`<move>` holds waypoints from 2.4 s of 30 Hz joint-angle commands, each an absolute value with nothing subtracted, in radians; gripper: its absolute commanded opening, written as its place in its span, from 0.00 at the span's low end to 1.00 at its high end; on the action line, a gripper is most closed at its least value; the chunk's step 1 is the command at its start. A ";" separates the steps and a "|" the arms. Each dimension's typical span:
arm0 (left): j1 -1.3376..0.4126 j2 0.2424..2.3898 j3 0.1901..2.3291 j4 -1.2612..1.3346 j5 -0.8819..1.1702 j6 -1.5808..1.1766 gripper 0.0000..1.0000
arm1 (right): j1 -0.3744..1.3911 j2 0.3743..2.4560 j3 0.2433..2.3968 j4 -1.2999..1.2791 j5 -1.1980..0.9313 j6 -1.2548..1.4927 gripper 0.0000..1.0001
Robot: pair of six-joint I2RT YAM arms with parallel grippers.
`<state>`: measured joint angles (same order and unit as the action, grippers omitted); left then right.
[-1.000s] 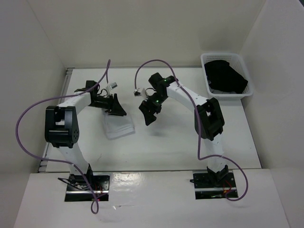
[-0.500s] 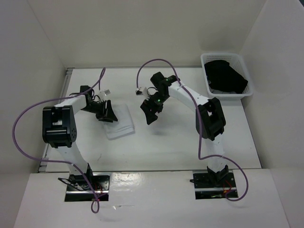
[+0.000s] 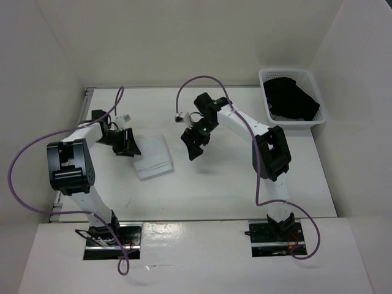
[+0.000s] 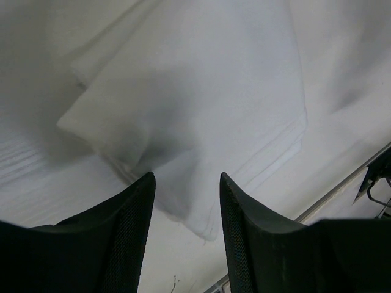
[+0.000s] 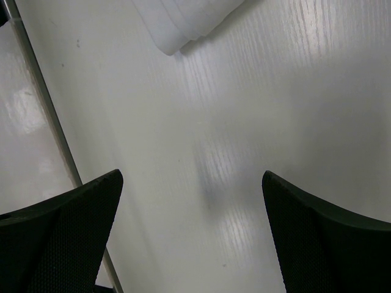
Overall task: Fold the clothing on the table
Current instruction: Fold the skirt
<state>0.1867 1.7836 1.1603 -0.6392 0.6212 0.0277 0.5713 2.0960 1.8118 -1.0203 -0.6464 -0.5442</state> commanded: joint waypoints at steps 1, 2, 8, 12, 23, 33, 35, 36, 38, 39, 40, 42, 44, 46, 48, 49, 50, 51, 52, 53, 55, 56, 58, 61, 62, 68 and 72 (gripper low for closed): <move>0.219 1.793 1.158 -0.675 0.624 0.070 0.54 | 0.566 2.023 1.809 -0.982 -0.658 -0.546 0.99; 0.236 1.804 1.158 -0.675 0.624 0.080 0.54 | 0.566 2.023 1.809 -0.982 -0.658 -0.546 0.99; 0.268 1.907 1.149 -0.675 0.624 0.089 0.51 | 0.566 2.023 1.799 -0.982 -0.658 -0.546 0.99; 0.278 1.936 1.160 -0.675 0.624 0.089 0.50 | 0.566 2.023 1.799 -0.982 -0.658 -0.546 0.99; 0.435 1.688 1.219 -0.811 0.604 0.147 0.49 | 0.566 1.996 1.790 -0.982 -0.658 -0.555 0.99; 0.396 1.555 1.266 -0.855 0.895 0.201 0.52 | 0.566 1.956 1.772 -0.973 -0.676 -0.555 0.99; 0.376 1.613 1.244 -0.845 0.961 0.219 0.52 | 0.566 1.956 1.772 -0.963 -0.676 -0.555 0.99; 0.364 1.638 1.244 -0.845 1.004 0.228 0.49 | 0.566 1.956 1.772 -0.963 -0.667 -0.555 0.99; 0.364 1.718 1.244 -0.831 1.046 0.262 0.46 | 0.566 1.947 1.763 -0.954 -0.667 -0.555 0.99; 0.364 1.745 1.253 -0.831 1.069 0.262 0.46 | 0.566 1.947 1.763 -0.954 -0.658 -0.555 0.99; 0.364 1.773 1.253 -0.831 1.081 0.291 0.46 | 0.566 1.947 1.763 -0.954 -0.658 -0.555 0.99; 0.353 1.847 1.279 -0.831 1.094 0.322 0.46 | 0.566 1.947 1.763 -0.954 -0.658 -0.555 0.99; 0.339 1.905 1.302 -0.831 1.094 0.359 0.45 | 0.566 1.956 1.763 -0.954 -0.658 -0.564 0.99; 0.330 1.949 1.302 -0.831 1.106 0.399 0.45 | 0.566 1.956 1.763 -0.954 -0.658 -0.565 0.99; 0.330 1.979 1.325 -0.842 1.117 0.437 0.45 | 0.566 1.967 1.763 -0.954 -0.658 -0.565 0.99; 0.321 2.005 1.325 -0.842 1.117 0.451 0.45 | 0.566 1.967 1.763 -0.954 -0.658 -0.565 0.99; 0.321 2.017 1.325 -0.842 1.117 0.463 0.45 | 0.566 1.977 1.763 -0.954 -0.658 -0.565 0.99; 0.321 2.040 1.325 -0.828 1.117 0.463 0.45 | 0.566 1.986 1.763 -0.954 -0.658 -0.565 0.99; 0.321 2.052 1.325 -0.819 1.106 0.463 0.45 | 0.566 1.987 1.763 -0.954 -0.658 -0.565 0.99; 0.321 2.065 1.325 -0.819 1.092 0.472 0.45 | 0.566 1.996 1.763 -0.963 -0.658 -0.565 0.99; 0.321 2.104 1.325 -0.799 1.083 0.483 0.45 | 0.566 1.996 1.763 -0.963 -0.658 -0.565 0.99; 0.321 2.118 1.325 -0.799 1.074 0.483 0.45 | 0.566 2.005 1.763 -0.963 -0.658 -0.565 0.99; 0.321 2.152 1.325 -0.799 1.065 0.483 0.45 | 0.566 2.005 1.772 -0.963 -0.658 -0.565 0.99; 0.330 2.193 1.325 -0.790 1.055 0.483 0.45 | 0.566 2.005 1.772 -0.963 -0.658 -0.565 0.99; 0.330 2.204 1.325 -0.790 1.043 0.483 0.45 | 0.566 2.005 1.772 -0.963 -0.658 -0.565 0.99; 0.299 2.241 1.316 -0.790 1.009 0.483 0.45 | 0.566 2.005 1.772 -0.963 -0.658 -0.565 0.99; 0.211 2.171 1.279 -0.767 0.976 0.474 0.45 | 0.566 1.993 1.772 -0.941 -0.637 -0.552 0.99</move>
